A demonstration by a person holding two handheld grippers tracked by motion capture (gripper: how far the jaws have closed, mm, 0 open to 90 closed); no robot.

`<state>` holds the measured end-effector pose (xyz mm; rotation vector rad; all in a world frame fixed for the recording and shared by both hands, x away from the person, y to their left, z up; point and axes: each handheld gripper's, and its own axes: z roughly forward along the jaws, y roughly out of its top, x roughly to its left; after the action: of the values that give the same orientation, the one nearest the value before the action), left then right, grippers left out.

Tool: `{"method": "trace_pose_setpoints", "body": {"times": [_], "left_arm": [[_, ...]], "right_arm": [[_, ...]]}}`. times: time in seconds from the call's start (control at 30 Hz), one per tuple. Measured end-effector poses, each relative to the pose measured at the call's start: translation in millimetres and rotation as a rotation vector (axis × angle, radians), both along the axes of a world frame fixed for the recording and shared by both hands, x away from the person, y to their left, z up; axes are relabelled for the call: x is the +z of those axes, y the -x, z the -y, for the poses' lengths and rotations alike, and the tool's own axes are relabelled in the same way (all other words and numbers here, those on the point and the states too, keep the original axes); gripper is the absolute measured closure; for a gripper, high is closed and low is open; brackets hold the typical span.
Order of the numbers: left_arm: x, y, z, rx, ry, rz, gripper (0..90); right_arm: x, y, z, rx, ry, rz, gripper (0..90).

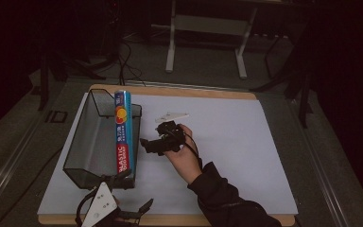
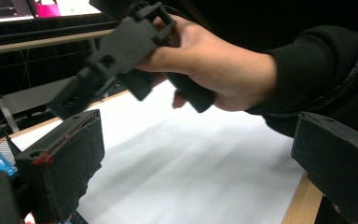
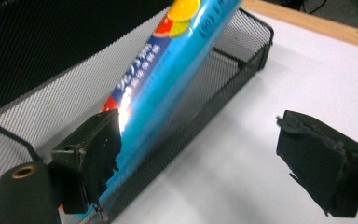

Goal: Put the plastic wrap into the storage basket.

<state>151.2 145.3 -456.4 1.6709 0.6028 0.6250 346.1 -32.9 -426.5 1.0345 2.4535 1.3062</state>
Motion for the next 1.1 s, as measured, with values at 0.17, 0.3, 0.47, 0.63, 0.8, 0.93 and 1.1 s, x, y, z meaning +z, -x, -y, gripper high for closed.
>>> {"method": "trace_pose_setpoints", "body": {"times": [0.17, 0.3, 0.47, 0.63, 0.8, 0.93, 1.1], "left_arm": [[0.0, 0.4, 0.0, 0.000, 0.001, 0.002, 3.1], [-0.5, -0.3, 0.7, 0.000, 0.001, -0.003, 3.1], [-0.6, -0.2, 2.3, -0.004, -0.005, -0.002, 3.1], [-0.8, -0.2, 2.7, -0.004, -0.007, -0.001, 3.1], [-1.4, -1.1, 3.1, -0.004, -0.003, -0.005, 3.1], [-1.6, -1.1, 3.9, -0.005, -0.005, -0.006, 3.1], [-1.5, -1.1, 4.0, -0.004, -0.006, -0.003, 3.1]], "right_arm": [[-5.0, 4.1, 16.1, -0.005, -0.015, -0.006, 13.6], [-10.7, 7.7, 29.9, -0.007, -0.016, -0.005, 13.6], [-14.3, 10.4, 41.6, -0.018, -0.029, -0.010, 13.6], [-18.7, 17.8, 58.2, -0.021, -0.026, -0.006, 13.6], [-24.2, 25.7, 72.4, -0.022, -0.022, -0.018, 13.6], [-30.2, 29.9, 82.5, -0.027, -0.006, -0.021, 13.6], [-35.7, 33.6, 95.9, -0.040, 0.002, -0.033, 13.6]]}}
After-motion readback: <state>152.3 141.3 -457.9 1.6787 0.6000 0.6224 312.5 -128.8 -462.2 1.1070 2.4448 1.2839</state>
